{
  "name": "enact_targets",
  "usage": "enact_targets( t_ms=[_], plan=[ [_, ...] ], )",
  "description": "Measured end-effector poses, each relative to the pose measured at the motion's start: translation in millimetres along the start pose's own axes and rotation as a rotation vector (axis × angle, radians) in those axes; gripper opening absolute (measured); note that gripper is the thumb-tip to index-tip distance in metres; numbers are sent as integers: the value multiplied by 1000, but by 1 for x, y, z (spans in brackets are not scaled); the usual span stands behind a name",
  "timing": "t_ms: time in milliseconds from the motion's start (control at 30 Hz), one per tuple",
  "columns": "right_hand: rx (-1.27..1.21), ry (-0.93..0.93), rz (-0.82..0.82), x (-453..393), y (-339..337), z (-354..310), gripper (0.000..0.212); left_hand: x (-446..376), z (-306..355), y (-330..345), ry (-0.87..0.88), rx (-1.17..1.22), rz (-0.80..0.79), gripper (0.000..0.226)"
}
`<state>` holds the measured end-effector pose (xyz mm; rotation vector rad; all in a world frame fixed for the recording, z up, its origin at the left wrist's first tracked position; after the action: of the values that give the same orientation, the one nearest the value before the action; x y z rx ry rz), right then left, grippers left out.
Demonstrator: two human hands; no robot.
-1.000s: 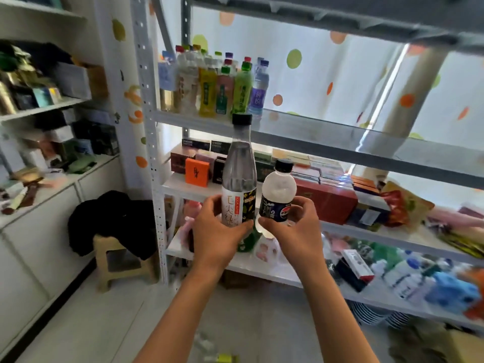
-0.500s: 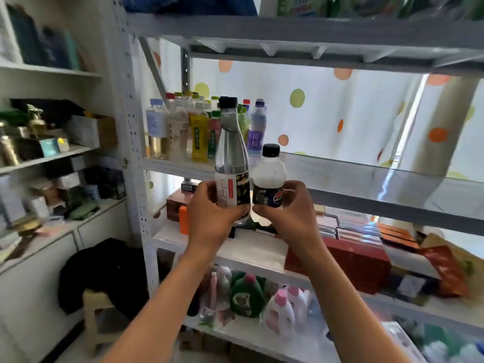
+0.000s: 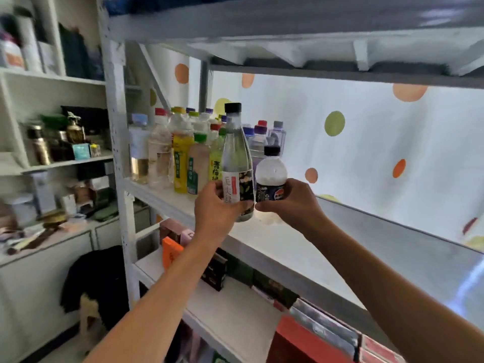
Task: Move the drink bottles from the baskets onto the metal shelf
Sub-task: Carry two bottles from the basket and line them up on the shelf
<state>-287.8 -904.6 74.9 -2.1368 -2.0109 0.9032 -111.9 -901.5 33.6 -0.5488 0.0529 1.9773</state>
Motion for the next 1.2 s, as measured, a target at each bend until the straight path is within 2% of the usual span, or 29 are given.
enact_targets(
  t_ms=[133, 233, 333, 733, 900, 1200],
  plan=[
    [-41, 10, -25, -22, -12, 23, 39, -12, -3, 25, 22, -99, 46, 54],
    [-25, 29, -13, -33, -17, 46, 55, -14, -5, 32, 79, -180, 68, 48],
    [0, 43, -2, -44, -20, 67, 58, -16, -14, 42, 92, -236, 90, 47],
    [8, 85, 12, -126, -31, 121, 72, -25, -33, 63, 71, -423, 251, 57],
    [-11, 104, 41, -157, -30, 140, 75, -18, -32, 67, 141, -456, 346, 75],
    [80, 174, 157, -213, -28, 164, 74, -20, -31, 69, 176, -552, 362, 67]
  ],
)
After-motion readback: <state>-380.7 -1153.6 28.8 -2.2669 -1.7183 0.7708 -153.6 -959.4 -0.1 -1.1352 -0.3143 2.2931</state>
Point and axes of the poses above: each hand's wrist, its own x-axis away from the middle knuckle, its own y-axis out of the palm, z = x × y, the point moved 4 cm from there along -x, towards the middle knuckle, and after that the axes turned 9 degrees about -x, right-handed, at the moved point
